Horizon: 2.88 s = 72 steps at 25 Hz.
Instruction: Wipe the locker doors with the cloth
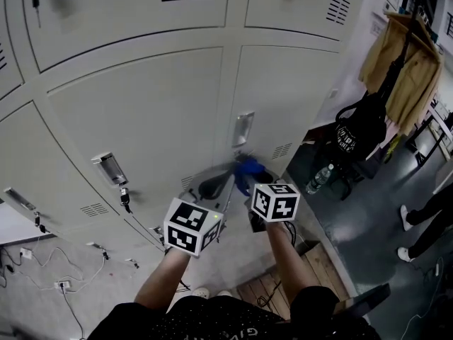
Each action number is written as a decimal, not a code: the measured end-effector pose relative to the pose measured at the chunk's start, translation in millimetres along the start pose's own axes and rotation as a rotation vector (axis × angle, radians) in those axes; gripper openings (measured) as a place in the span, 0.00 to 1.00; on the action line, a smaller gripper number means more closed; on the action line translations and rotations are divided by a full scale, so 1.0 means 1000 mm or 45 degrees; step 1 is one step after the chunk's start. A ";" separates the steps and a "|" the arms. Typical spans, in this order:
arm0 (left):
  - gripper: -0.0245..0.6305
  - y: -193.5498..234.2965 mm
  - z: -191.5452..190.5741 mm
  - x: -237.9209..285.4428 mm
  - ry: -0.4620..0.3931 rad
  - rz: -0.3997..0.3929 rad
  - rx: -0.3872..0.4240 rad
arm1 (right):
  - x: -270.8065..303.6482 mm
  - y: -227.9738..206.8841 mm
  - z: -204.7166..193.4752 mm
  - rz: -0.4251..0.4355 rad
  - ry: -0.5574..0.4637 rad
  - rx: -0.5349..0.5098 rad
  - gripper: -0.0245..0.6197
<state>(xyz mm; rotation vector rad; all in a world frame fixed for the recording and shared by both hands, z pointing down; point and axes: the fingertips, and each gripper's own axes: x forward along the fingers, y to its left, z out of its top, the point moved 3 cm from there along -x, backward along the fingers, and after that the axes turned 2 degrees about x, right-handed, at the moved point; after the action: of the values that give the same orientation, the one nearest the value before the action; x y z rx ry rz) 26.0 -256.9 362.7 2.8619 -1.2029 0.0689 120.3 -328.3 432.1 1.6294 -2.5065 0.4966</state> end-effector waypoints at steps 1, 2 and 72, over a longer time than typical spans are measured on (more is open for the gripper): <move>0.05 0.000 0.000 0.002 0.001 -0.003 -0.001 | -0.001 -0.006 0.001 -0.016 -0.003 0.003 0.16; 0.05 -0.001 -0.001 0.003 0.002 -0.005 -0.005 | -0.001 -0.013 0.002 -0.032 -0.007 0.007 0.16; 0.05 -0.068 0.002 -0.015 -0.147 -0.018 0.109 | -0.195 0.048 0.018 -0.278 -0.342 -0.117 0.16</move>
<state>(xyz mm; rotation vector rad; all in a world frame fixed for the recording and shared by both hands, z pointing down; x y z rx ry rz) 63.7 -198.8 358.9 2.9854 -1.2276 -0.0471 160.1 -146.8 353.1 2.0186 -2.4374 0.1441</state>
